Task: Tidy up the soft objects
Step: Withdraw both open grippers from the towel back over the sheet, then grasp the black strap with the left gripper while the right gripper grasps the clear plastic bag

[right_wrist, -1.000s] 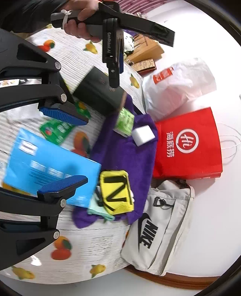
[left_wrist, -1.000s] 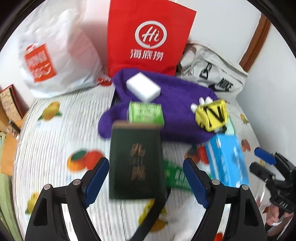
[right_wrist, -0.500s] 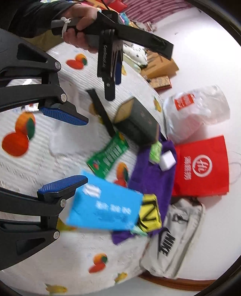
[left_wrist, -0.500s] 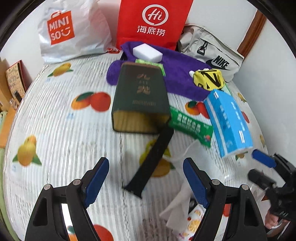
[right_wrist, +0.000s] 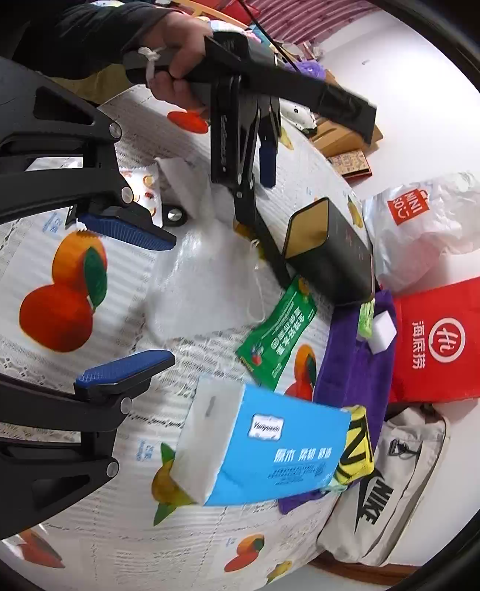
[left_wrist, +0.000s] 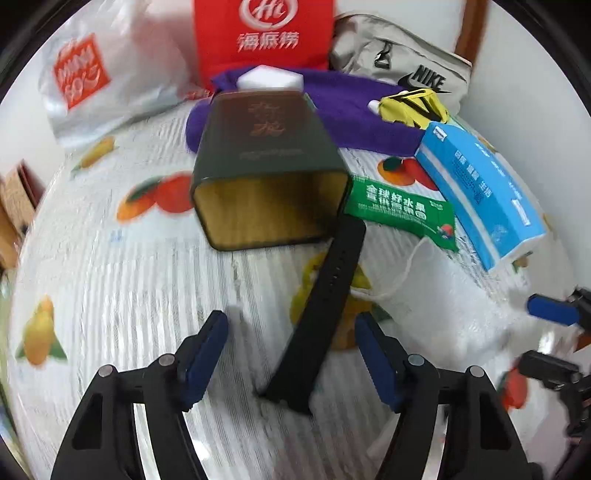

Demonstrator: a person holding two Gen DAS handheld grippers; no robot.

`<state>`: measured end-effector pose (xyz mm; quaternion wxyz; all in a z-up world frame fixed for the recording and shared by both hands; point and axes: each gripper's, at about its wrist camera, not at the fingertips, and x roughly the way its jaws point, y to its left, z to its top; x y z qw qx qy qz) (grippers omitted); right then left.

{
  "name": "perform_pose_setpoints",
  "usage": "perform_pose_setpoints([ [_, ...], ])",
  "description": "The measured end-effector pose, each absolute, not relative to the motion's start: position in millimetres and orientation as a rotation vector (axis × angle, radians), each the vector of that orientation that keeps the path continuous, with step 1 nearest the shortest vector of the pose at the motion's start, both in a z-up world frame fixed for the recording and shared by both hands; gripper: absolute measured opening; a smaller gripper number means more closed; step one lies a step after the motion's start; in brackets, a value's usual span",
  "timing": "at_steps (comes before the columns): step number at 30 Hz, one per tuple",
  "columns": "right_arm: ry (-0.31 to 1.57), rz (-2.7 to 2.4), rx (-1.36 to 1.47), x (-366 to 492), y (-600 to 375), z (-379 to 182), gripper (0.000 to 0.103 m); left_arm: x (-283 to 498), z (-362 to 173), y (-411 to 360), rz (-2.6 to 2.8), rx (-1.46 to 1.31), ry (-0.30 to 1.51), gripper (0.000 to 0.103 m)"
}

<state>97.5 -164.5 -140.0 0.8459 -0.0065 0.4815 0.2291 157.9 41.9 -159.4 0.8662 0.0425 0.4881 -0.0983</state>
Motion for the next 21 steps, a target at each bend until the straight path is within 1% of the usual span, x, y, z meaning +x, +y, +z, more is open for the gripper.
perform_pose_setpoints([
  [3,1.035,0.458,0.003,101,-169,-144,0.056,162,-161,32,-0.256,0.143,1.001,0.069],
  [5,1.035,0.449,0.010,103,-171,-145,0.056,166,-161,27,-0.285,0.163,0.985,0.064],
  [6,1.036,0.443,0.011,105,-171,-145,0.056,166,-160,25,-0.300,0.172,0.975,0.053],
  [7,1.038,0.441,0.013,106,-171,-146,0.056,167,-158,23,-0.321,0.172,0.970,0.039],
  [8,1.040,0.440,0.014,107,-171,-147,0.056,167,-157,22,-0.334,0.172,0.970,0.033],
  [9,1.042,0.439,0.015,108,-170,-147,0.056,167,-156,21,-0.352,0.172,0.973,0.023],
  [12,1.046,0.451,0.016,111,-167,-149,0.056,164,-156,24,-0.373,0.155,0.983,0.021],
  [13,1.045,0.455,0.014,111,-166,-149,0.056,164,-156,24,-0.376,0.152,0.978,0.022],
  [15,1.046,0.466,0.011,115,-162,-150,0.056,164,-157,23,-0.385,0.145,0.970,0.026],
  [16,1.049,0.471,0.009,116,-160,-151,0.056,165,-158,22,-0.381,0.145,0.968,0.026],
  [17,1.051,0.476,0.008,118,-158,-151,0.056,166,-158,21,-0.377,0.146,0.967,0.026],
  [18,1.054,0.481,0.006,120,-155,-152,0.056,165,-158,22,-0.373,0.152,0.966,0.020],
  [21,1.059,0.487,0.003,125,-148,-155,0.058,165,-156,30,-0.381,0.102,0.982,0.020],
])
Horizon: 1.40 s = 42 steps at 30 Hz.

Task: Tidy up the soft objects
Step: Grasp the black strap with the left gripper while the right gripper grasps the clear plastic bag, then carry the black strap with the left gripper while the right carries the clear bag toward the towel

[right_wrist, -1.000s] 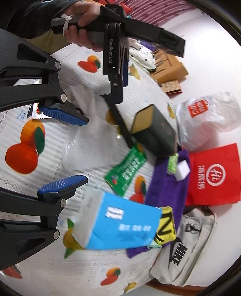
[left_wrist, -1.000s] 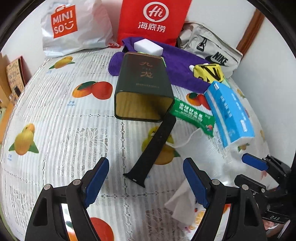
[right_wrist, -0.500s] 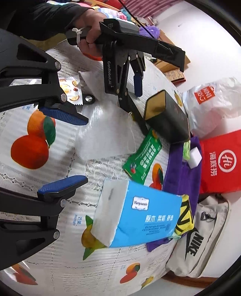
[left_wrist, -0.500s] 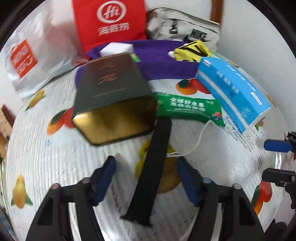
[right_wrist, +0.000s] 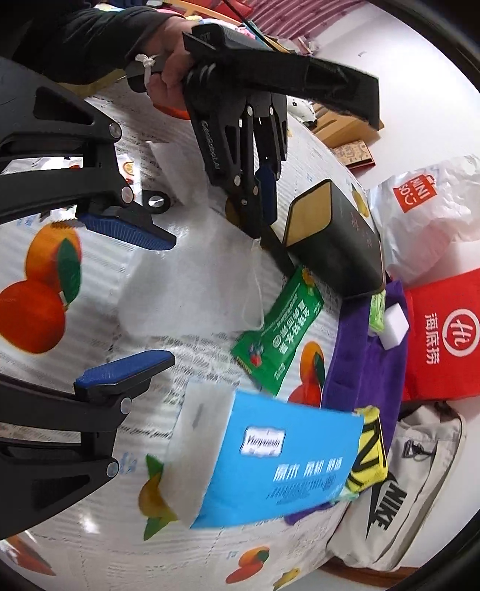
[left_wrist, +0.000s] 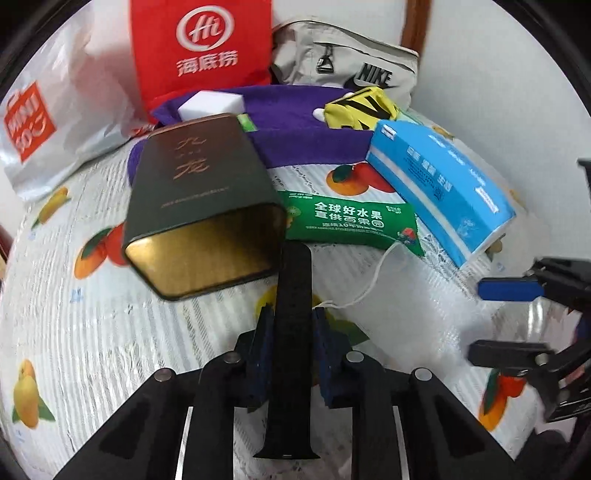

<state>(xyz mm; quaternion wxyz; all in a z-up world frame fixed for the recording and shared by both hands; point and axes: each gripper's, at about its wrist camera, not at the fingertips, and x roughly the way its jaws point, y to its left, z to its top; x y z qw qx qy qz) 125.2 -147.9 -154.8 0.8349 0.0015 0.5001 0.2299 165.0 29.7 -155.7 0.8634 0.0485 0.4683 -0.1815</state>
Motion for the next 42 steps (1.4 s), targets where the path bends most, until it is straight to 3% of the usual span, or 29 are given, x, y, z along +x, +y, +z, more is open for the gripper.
perform_pose_setpoints([
  [4,1.080,0.499,-0.007,131,-135,-160,0.060,157,-148,41,-0.373,0.075,0.963,0.020],
  [10,1.075,0.504,-0.008,139,-123,-165,0.070,149,-145,55,-0.371,0.040,0.966,0.020],
  [14,1.060,0.500,-0.033,142,-115,-167,0.071,146,-145,62,-0.351,0.029,0.967,0.020],
  [16,1.048,0.494,-0.067,141,-112,-166,0.058,144,-146,65,-0.329,0.033,0.973,0.020],
  [18,1.042,0.498,-0.086,139,-111,-166,0.019,145,-150,68,-0.316,0.033,0.985,0.020],
  [19,1.045,0.506,-0.081,139,-112,-166,0.011,145,-152,69,-0.315,0.027,0.991,0.020],
  [30,0.957,0.538,-0.062,103,-139,-134,0.008,138,-153,67,-0.255,0.028,0.982,0.020],
  [42,0.990,0.453,-0.025,70,-193,-148,0.008,128,-157,69,-0.190,-0.031,0.962,0.021],
])
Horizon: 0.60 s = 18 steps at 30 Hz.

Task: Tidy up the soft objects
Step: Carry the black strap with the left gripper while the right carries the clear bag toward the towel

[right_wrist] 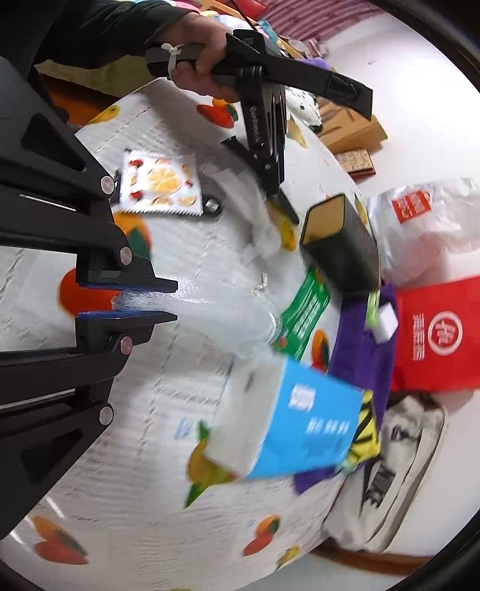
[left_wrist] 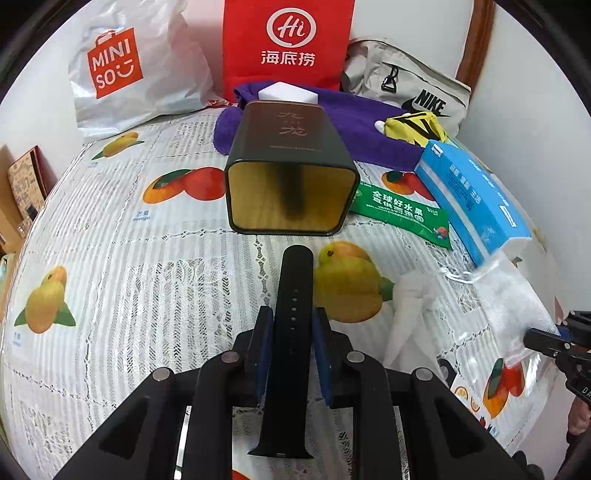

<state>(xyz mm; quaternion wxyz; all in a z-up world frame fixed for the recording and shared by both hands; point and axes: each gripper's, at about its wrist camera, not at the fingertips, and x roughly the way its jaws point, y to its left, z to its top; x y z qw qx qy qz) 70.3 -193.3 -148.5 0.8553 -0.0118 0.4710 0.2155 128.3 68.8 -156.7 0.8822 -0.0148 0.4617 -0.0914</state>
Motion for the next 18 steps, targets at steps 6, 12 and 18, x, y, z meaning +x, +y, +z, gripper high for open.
perform_pose_setpoints([
  [6,0.998,0.409,-0.008,63,-214,-154,0.008,125,-152,66,-0.186,-0.044,0.963,0.020],
  [12,0.986,0.412,0.009,60,-226,-147,0.008,117,-142,59,-0.185,-0.054,0.959,0.020],
  [18,0.938,0.448,0.017,55,-229,-128,0.008,114,-125,61,-0.186,-0.094,0.937,0.020],
])
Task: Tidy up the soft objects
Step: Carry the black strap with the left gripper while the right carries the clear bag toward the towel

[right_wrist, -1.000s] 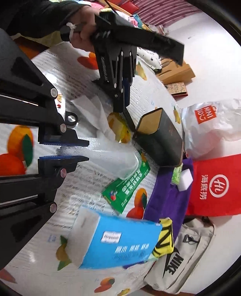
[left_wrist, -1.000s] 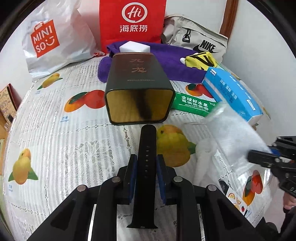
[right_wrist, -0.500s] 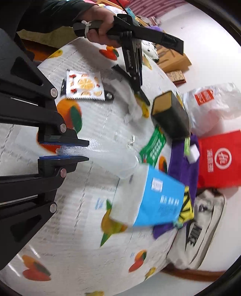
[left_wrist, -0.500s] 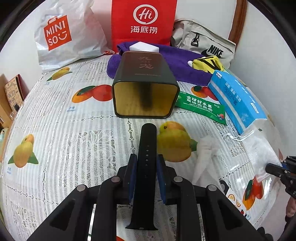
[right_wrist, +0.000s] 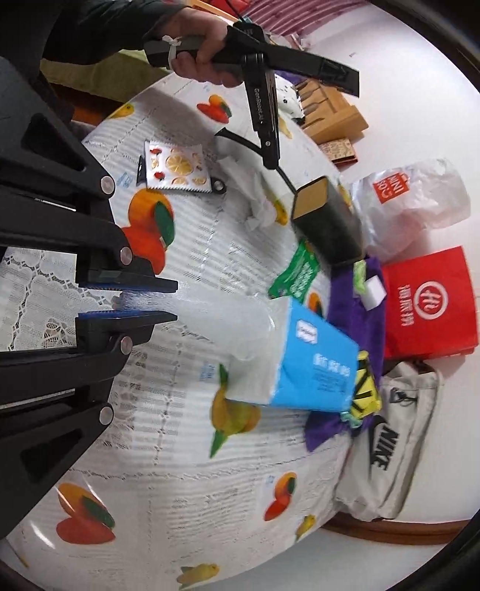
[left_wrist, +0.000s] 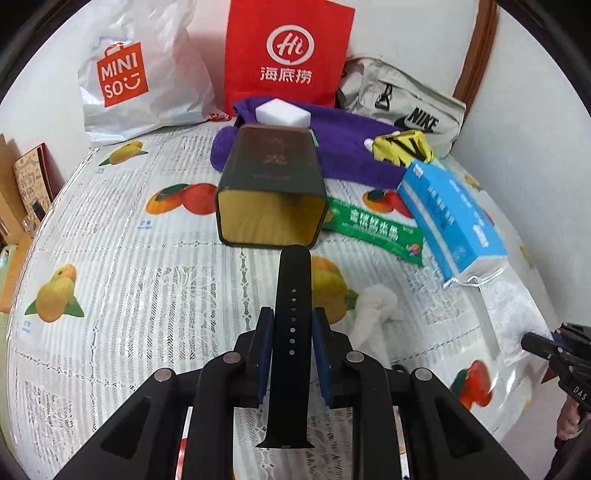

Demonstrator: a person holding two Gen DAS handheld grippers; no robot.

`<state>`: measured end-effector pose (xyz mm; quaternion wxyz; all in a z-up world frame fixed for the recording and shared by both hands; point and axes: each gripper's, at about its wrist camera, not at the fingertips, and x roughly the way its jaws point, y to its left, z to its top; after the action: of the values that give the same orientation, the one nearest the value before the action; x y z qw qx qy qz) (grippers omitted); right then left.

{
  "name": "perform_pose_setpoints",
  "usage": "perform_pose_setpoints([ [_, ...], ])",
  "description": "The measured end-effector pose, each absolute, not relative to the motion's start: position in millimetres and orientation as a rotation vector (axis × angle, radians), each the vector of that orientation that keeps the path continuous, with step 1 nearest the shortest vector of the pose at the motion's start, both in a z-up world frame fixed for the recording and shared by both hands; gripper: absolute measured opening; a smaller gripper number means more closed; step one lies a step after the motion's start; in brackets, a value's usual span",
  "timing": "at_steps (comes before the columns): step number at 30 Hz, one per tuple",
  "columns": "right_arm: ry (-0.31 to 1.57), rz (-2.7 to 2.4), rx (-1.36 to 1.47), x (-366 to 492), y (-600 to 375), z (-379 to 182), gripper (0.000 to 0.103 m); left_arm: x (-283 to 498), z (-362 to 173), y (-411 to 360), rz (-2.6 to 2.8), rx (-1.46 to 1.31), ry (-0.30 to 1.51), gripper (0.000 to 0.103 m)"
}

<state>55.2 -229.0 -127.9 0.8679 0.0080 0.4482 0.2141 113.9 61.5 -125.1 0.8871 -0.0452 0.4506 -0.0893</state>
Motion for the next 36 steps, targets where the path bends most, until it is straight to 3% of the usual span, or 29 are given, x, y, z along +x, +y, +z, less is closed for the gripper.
perform_pose_setpoints([
  [15,0.834,0.485,0.041,98,-226,-73,0.008,135,-70,72,-0.157,-0.114,0.860,0.020],
  [36,0.780,0.395,0.024,234,-228,-51,0.008,258,-47,61,-0.189,-0.127,0.858,0.020],
])
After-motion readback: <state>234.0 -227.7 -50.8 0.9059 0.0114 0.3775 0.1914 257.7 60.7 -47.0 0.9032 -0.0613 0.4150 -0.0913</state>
